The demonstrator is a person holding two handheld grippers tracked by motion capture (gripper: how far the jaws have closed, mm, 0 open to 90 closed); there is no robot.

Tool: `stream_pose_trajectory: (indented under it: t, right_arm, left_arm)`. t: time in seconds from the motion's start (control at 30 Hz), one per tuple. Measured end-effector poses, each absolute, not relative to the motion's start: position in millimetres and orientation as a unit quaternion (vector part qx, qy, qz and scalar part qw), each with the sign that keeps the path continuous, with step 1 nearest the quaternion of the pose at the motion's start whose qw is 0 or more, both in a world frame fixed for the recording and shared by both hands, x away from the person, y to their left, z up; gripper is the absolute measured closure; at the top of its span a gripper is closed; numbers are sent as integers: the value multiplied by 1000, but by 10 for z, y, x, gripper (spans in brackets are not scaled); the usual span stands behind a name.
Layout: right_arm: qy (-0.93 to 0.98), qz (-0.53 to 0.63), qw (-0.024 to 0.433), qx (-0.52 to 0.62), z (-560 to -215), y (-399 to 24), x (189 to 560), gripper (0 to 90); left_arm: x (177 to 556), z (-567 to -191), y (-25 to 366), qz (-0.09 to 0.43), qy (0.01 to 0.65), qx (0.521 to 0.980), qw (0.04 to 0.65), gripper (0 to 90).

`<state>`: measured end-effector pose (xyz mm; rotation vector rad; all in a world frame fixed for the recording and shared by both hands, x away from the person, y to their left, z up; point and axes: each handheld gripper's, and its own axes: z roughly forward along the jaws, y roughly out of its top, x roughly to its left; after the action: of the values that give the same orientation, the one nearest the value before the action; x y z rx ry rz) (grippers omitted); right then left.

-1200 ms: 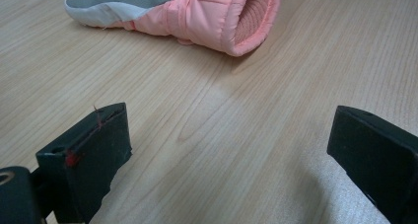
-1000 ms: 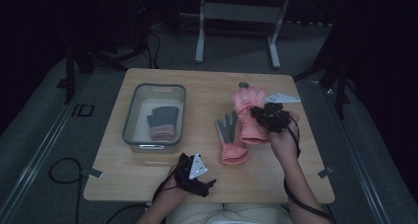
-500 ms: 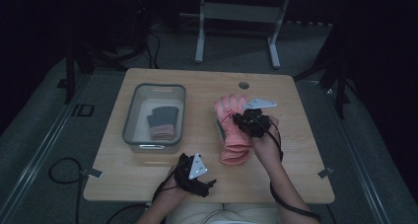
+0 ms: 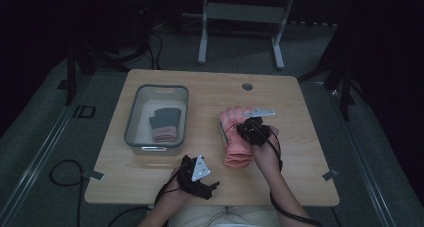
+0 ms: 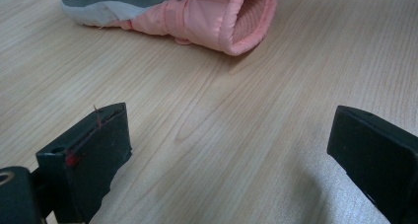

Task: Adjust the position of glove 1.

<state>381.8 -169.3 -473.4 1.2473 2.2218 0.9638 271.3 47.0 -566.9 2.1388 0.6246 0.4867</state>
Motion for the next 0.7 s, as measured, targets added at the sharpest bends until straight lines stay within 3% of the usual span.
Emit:
stream_pose_trajectory:
  t: [0.37,0.5,0.7]
  right_arm:
    - [800,345,191,452,-4973,-1676,3879,821]
    - [802,347,189,449,-4960,-1680,3886,771]
    - [807,355,198,429,-4835,-1666,3854,615]
  left_arm:
    - [2715,-5667,472,193,248,854,415,25]
    - [2717,-5668,473,193,250,853,416,25]
    - [2721,-5669,480,192,253,852,416,25]
